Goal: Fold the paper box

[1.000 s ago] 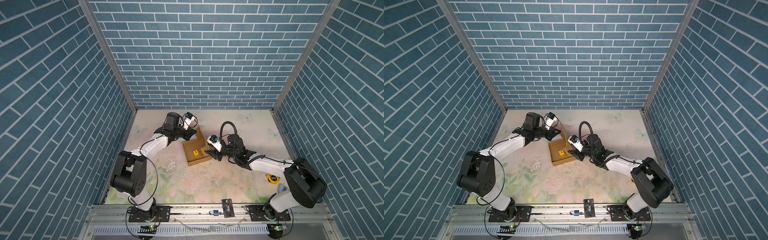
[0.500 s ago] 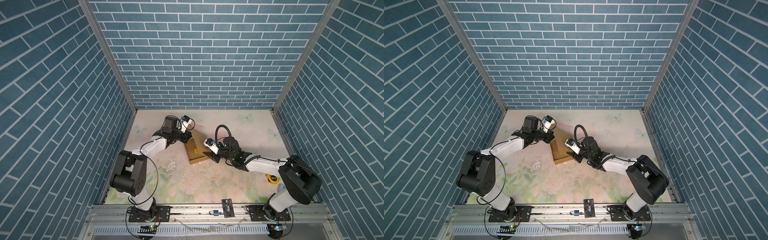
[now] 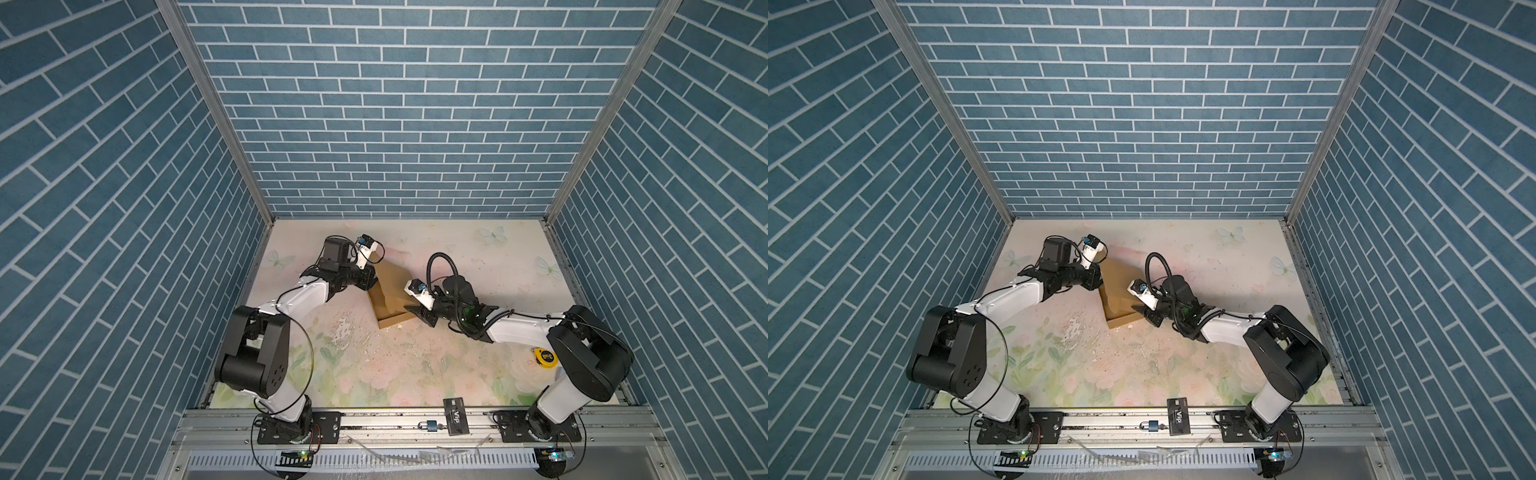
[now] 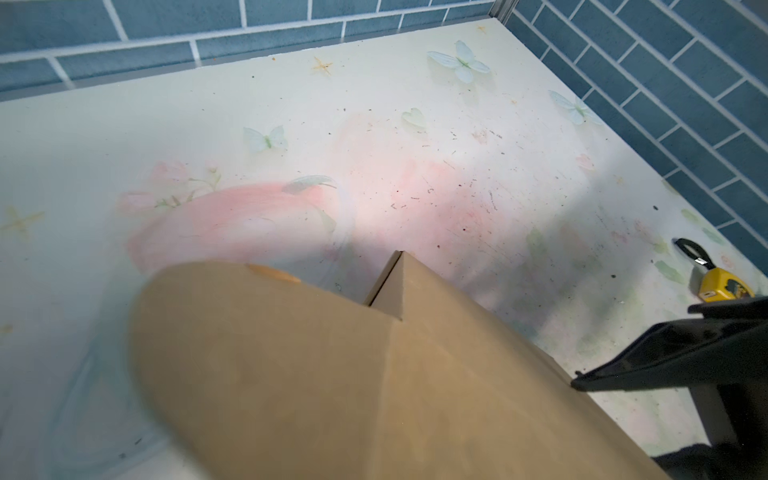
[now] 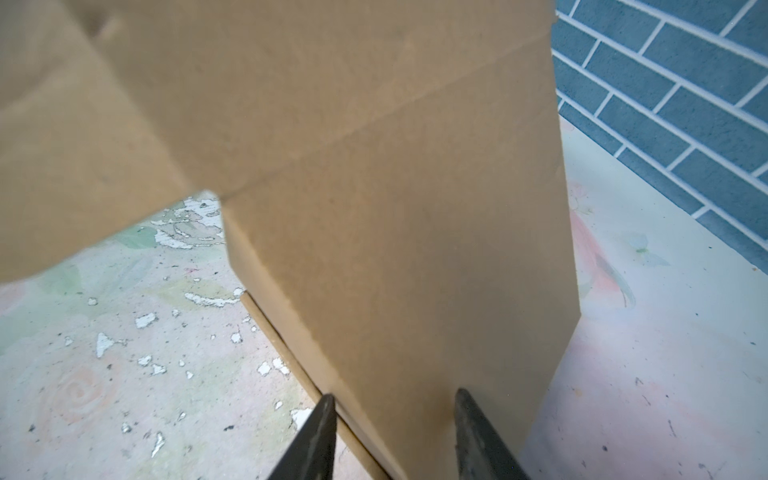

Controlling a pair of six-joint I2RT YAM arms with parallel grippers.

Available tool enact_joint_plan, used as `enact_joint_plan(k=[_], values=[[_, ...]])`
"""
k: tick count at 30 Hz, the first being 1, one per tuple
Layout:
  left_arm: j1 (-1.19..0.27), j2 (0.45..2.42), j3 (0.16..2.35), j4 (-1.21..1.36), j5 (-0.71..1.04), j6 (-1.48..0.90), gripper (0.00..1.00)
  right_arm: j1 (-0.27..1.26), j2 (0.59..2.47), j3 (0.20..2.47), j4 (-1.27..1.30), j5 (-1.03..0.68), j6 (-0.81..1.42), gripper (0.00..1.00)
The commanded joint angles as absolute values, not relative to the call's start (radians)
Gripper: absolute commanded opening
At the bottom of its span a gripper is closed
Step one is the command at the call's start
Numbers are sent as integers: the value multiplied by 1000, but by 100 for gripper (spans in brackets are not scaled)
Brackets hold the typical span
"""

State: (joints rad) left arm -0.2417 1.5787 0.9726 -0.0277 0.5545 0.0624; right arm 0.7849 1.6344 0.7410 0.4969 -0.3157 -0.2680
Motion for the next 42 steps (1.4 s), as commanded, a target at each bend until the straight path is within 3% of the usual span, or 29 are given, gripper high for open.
enact_joint_plan(k=[1, 5, 17, 21, 24, 29, 42], values=[[-213, 1545, 928, 22, 558, 73, 47, 790, 1669, 761, 510, -319, -272, 46], [-185, 1511, 913, -13, 558, 73, 53, 791, 1686, 783, 494, -325, -264, 46], [5, 1341, 832, -139, 628, 6, 53, 791, 1726, 812, 502, -351, -265, 45], [60, 1302, 896, -244, 756, -72, 54, 791, 1731, 828, 483, -360, -264, 45], [58, 1302, 928, -285, 925, -88, 62, 791, 1738, 828, 482, -361, -270, 46], [37, 1307, 862, -53, 1102, -360, 68, 791, 1732, 826, 482, -357, -271, 45], [-29, 1436, 978, -166, 917, -328, 65, 792, 1717, 809, 461, -341, -284, 45]])
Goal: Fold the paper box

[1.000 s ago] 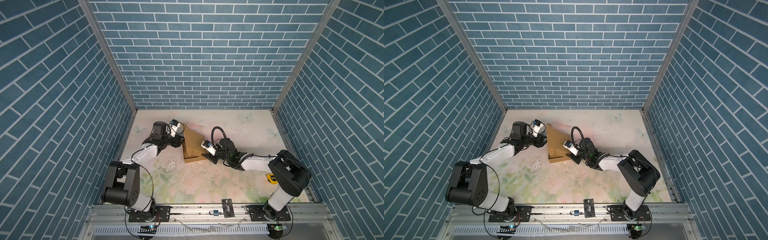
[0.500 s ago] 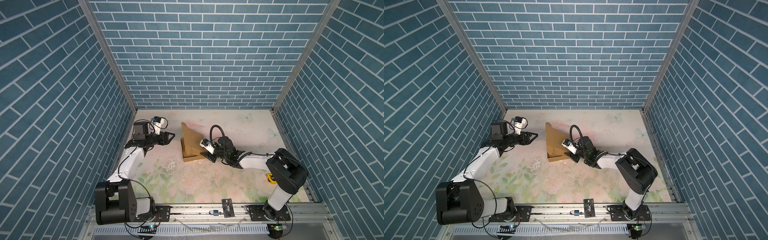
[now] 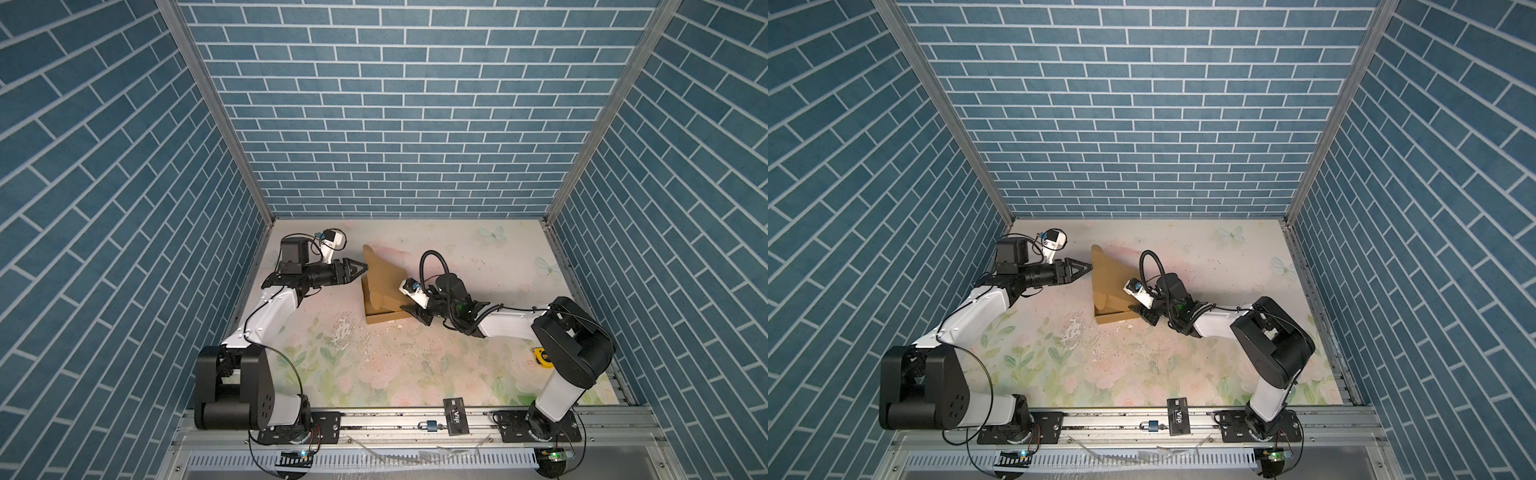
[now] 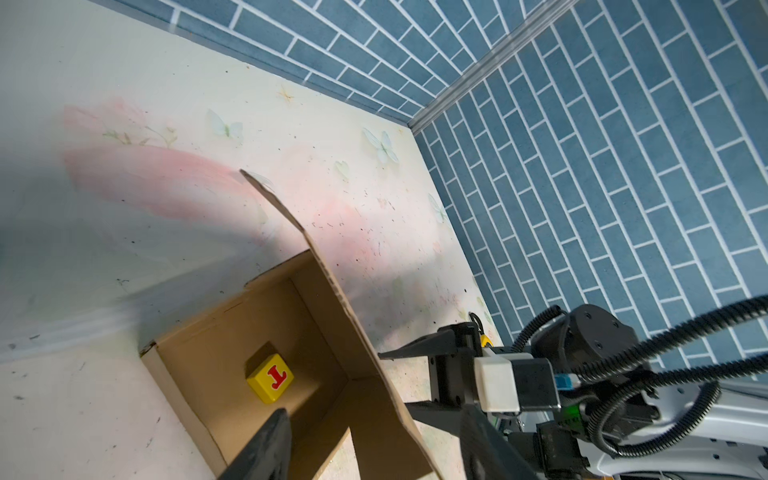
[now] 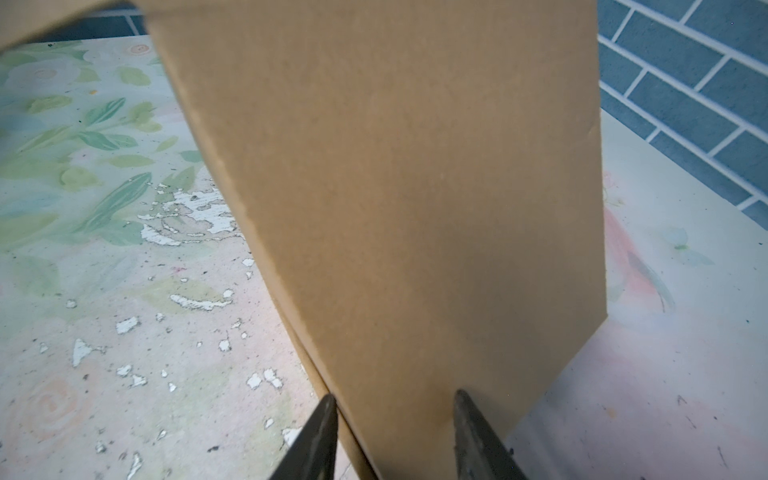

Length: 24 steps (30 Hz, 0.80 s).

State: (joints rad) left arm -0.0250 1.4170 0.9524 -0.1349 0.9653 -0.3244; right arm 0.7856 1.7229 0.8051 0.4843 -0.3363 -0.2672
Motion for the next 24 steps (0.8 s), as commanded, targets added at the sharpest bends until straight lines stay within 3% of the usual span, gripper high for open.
enact_joint_plan(k=[1, 16, 24], values=[[-31, 1445, 984, -175, 916, -318, 65, 792, 1710, 807, 462, -343, -281, 45], [-54, 1484, 994, -282, 812, -218, 62, 791, 1695, 811, 426, -349, -296, 45], [-54, 1491, 955, -281, 740, -184, 65, 789, 1652, 819, 439, -498, -291, 47]])
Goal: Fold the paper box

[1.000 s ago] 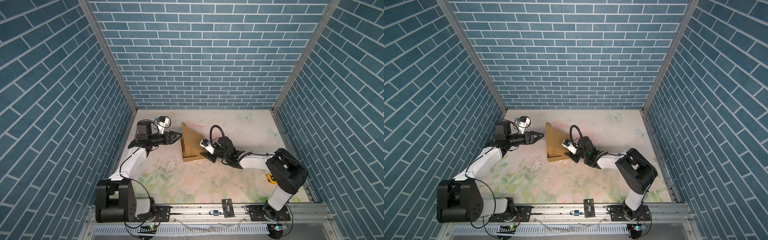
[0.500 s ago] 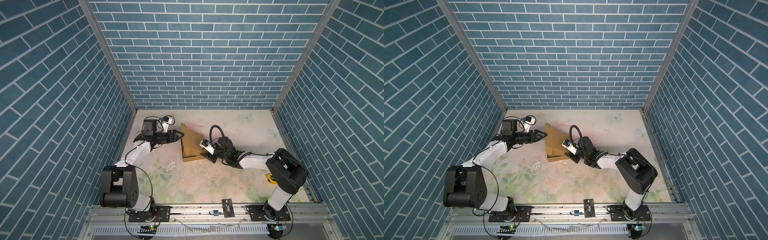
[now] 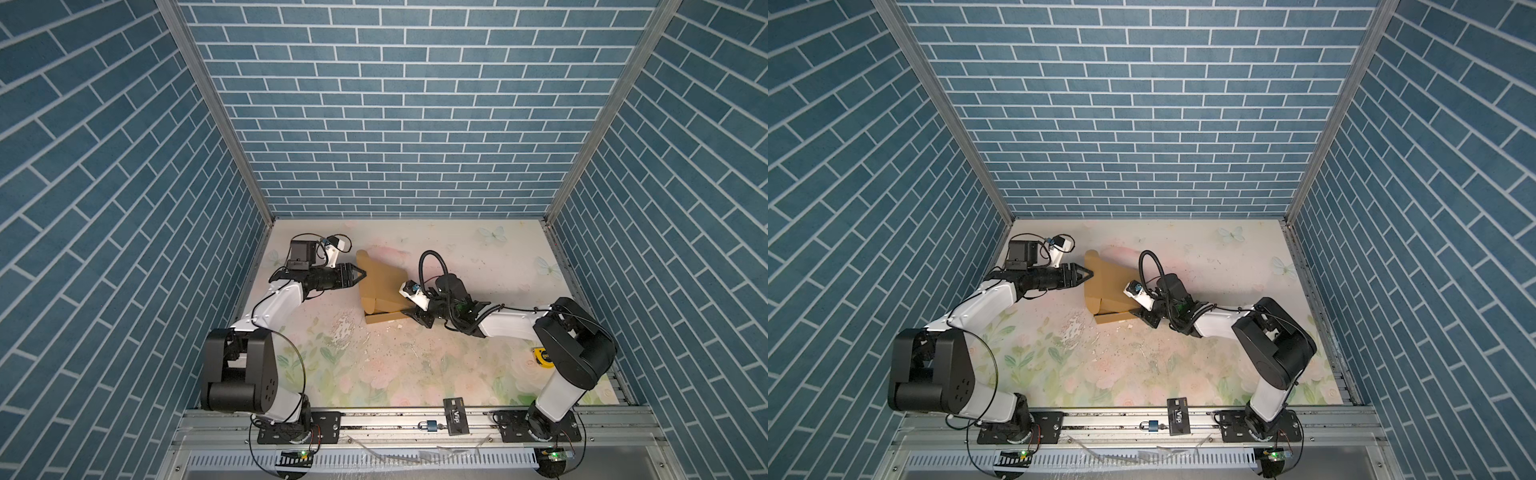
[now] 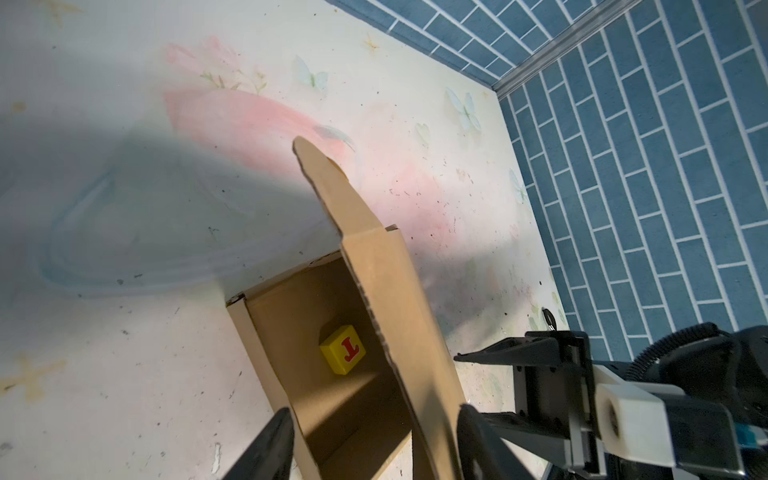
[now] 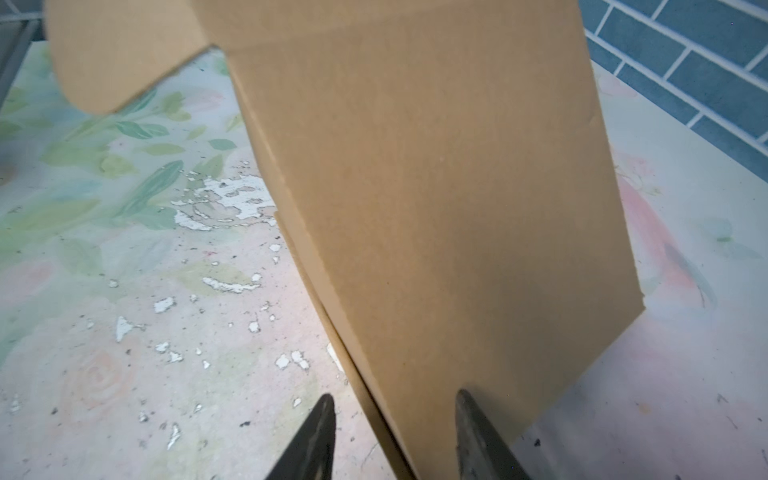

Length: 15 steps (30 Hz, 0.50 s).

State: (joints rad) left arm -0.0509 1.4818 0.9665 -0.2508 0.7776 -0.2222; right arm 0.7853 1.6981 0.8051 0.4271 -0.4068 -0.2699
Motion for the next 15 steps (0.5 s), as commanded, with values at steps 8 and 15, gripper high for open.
enact_joint_plan(k=[8, 15], values=[[-54, 1510, 961, -293, 699, -127, 67, 778, 1707, 918, 513, -618, -208, 47], [-54, 1510, 955, -318, 637, -75, 70, 778, 1809, 1047, 480, -611, -199, 47]])
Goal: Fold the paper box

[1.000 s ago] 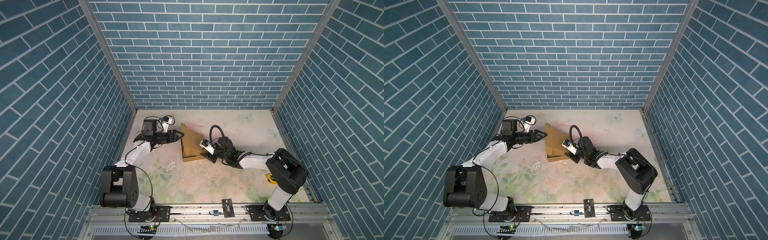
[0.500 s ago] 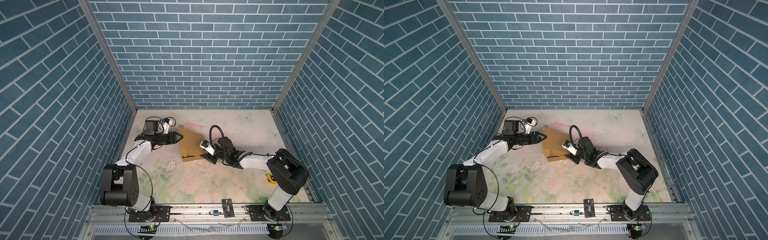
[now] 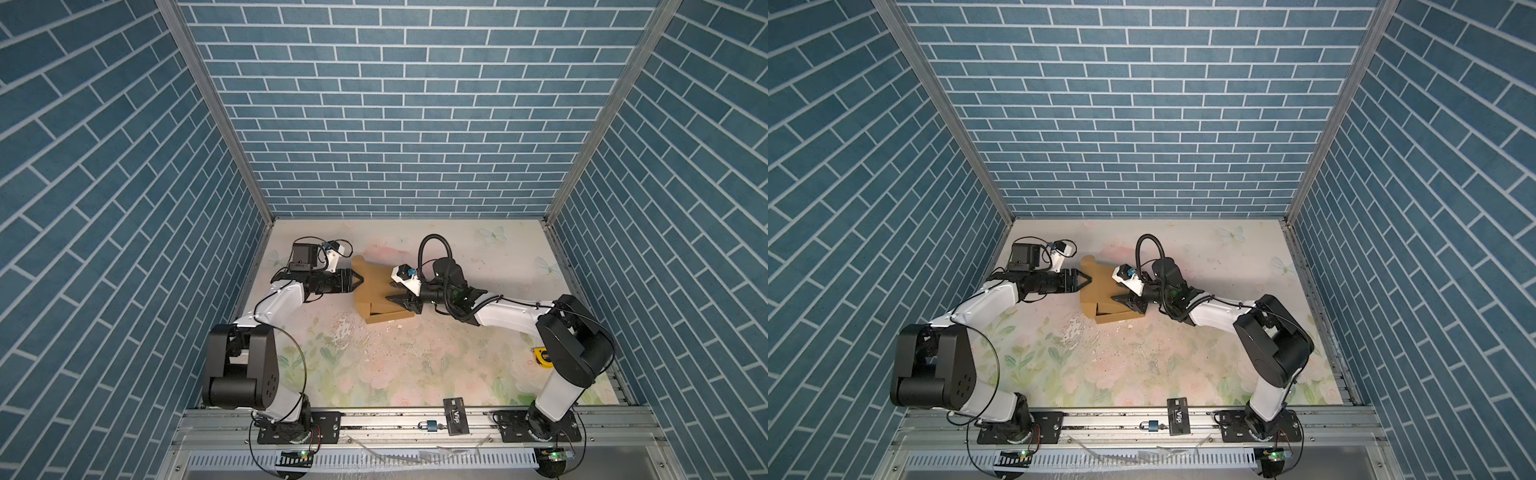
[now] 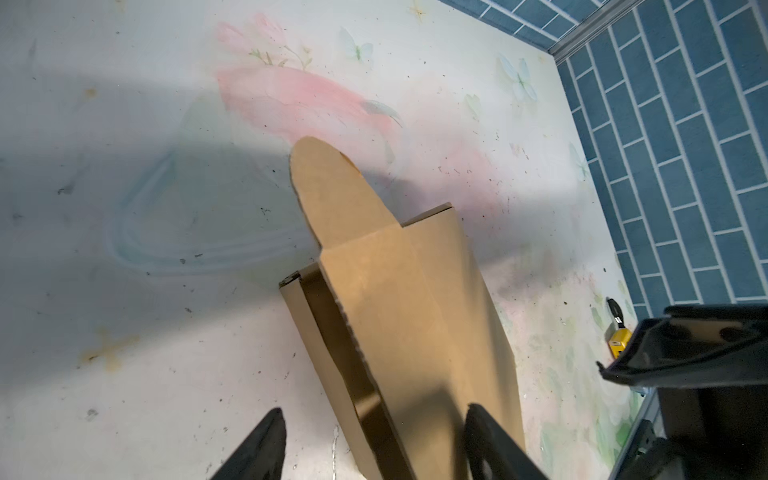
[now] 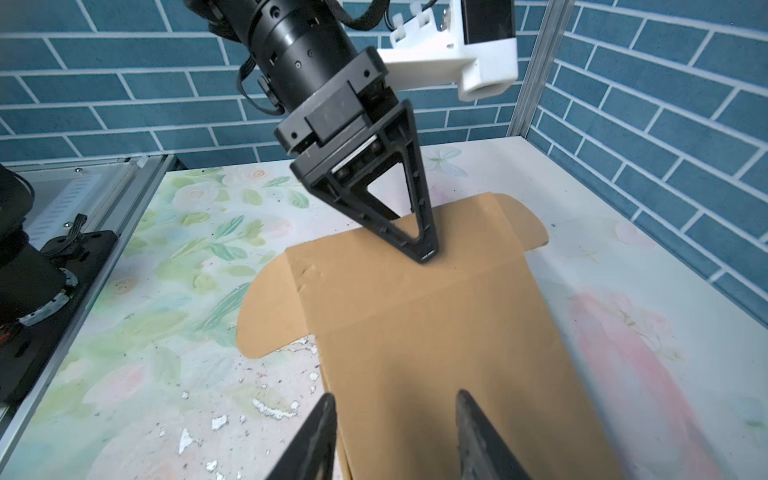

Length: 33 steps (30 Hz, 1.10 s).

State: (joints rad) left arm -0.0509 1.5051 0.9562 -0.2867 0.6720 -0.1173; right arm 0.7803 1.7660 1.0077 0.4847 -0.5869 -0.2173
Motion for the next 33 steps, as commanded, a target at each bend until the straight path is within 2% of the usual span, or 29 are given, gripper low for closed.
enact_joint_plan(k=[1, 16, 22, 28, 33], values=[[-54, 1504, 948, -305, 634, -78, 71, 778, 1823, 1065, 463, -612, -206, 47], [-54, 1484, 954, -314, 582, -48, 79, 778, 1928, 1126, 379, -611, -220, 47], [-51, 1464, 985, -370, 506, 15, 81, 778, 1952, 1113, 366, -595, -230, 47], [-38, 1453, 1030, -409, 481, 43, 81, 778, 1969, 1100, 364, -588, -240, 47], [-38, 1443, 1030, -430, 488, 77, 74, 779, 1964, 1103, 324, -576, -250, 46]])
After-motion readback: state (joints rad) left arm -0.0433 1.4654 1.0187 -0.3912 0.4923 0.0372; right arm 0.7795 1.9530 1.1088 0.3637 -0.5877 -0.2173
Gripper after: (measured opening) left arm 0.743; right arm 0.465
